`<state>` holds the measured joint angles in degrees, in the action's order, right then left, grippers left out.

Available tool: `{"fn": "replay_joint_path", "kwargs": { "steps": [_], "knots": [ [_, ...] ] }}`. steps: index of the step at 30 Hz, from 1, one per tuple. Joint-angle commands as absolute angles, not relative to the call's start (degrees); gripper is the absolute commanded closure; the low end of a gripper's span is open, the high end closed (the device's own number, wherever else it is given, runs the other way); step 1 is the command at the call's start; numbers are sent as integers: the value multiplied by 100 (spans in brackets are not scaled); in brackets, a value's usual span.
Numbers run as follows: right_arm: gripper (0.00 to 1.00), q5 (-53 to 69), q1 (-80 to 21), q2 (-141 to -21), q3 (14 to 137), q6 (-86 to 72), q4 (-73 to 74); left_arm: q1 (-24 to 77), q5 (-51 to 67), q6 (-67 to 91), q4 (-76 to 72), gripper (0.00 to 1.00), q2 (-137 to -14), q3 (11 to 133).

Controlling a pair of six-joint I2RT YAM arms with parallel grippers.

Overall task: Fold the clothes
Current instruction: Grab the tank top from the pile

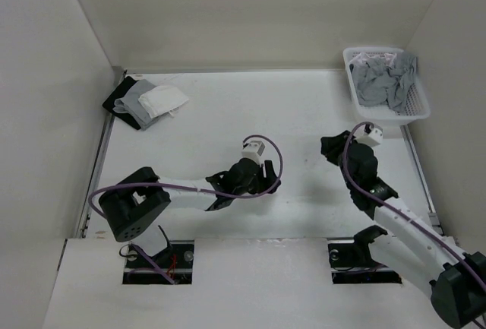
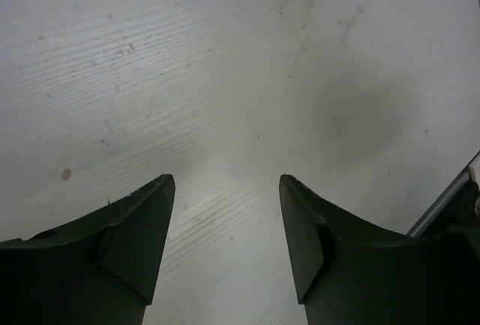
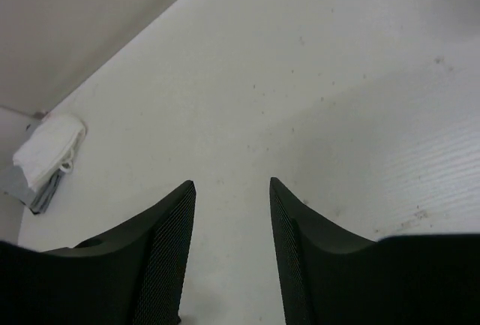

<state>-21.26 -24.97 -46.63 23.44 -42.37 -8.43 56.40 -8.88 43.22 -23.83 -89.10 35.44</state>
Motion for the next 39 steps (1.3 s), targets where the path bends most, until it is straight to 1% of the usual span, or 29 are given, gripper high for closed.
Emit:
{"fn": "replay_joint_path", "kwargs": {
  "steps": [1, 2, 3, 4, 5, 6, 7, 9, 11, 12, 13, 15, 18, 19, 21, 22, 24, 27, 31, 32, 34, 39],
  "knots": [
    [72, -2215, -1931, -5149, 3328, -3824, -616, 5831, -597, 4219, -2830, 43, -8965, 3612],
    [84, -2154, -1607, -5464, 3731, -3684, -554, 5849, -598, 4184, -2856, 44, -8974, 3586],
    [89, -2127, -1447, -5632, 3935, -3630, -519, 5866, -606, 4157, -2900, 45, -8974, 3551],
    [94, -2075, -1159, -5956, 4286, -3508, -501, 5893, -659, 4062, -3057, 47, -8974, 3481],
    [97, -2057, -912, -6211, 4550, -3385, -492, 5910, -685, 4008, -3119, 49, -8965, 3454],
    [97, -2039, -727, -6379, 4735, -3340, -475, 5928, -729, 3938, -3198, 54, -8921, 3411],
    [98, -2004, -420, -6729, 5059, -3262, -449, 5937, -782, 3824, -3269, 68, -8764, 3323],
    [98, -1969, 265, -7546, 5745, -3129, -440, 5928, -869, 3744, -3374, 86, -8605, 3209],
    [98, -1960, 522, -7926, 6037, -3085, -439, 5867, -940, 3727, -3436, 90, -8526, 3121],
    [96, -1960, 828, -8467, 6404, -3050, -483, 5797, -967, 3727, -3480, 92, -8464, 3051],
    [94, -1960, 935, -8708, 6573, -3041, -483, 5744, -967, 3727, -3541, 91, -8438, 3006],
    [90, -1951, 1190, -9366, 7082, -3024, -422, 5656, -958, 3665, -3673, 88, -8429, 2953],
    [75, -1916, 1463, -10228, 7881, -3006, -255, 5515, -905, 3718, -3770, 75, -8438, 2892],
    [65, -1803, 1551, -10613, 8293, -3006, -133, 5454, -897, 3735, -3805, 68, -8403, 2848],
    [54, -1496, 1656, -11256, 9075, -2936, 95, 5349, -888, 3735, -3876, 60, -8306, 2769],
    [51, -1372, 1700, -11581, 9471, -2883, 227, 5287, -896, 3744, -3919, 57, -8253, 2716],
    [46, -1283, 1753, -12178, 10182, -2813, 482, 5173, -888, 3753, -4016, 56, -8218, 2655],
    [44, -1161, 1824, -12909, 11036, -2856, 685, 5015, -861, 3797, -4096, 55, -8261, 2628],
    [45, -1572, 1885, -13341, 11556, -3006, 641, 4821, -704, 3884, -4096, 55, -8454, 2663],
    [47, -1782, 1894, -13368, 11592, -3041, 694, 4777, -668, 3911, -4096, 55, -8490, 2672],
    [49, -2117, 1868, -13281, 11471, -3041, 642, 4672, -545, 3999, -4096, 55, -8578, 2698],
    [47, -2714, 1842, -12946, 10820, -2514, -17, 4548, -404, 4122, -4245, 55, -8613, 2646]
  ]
}}
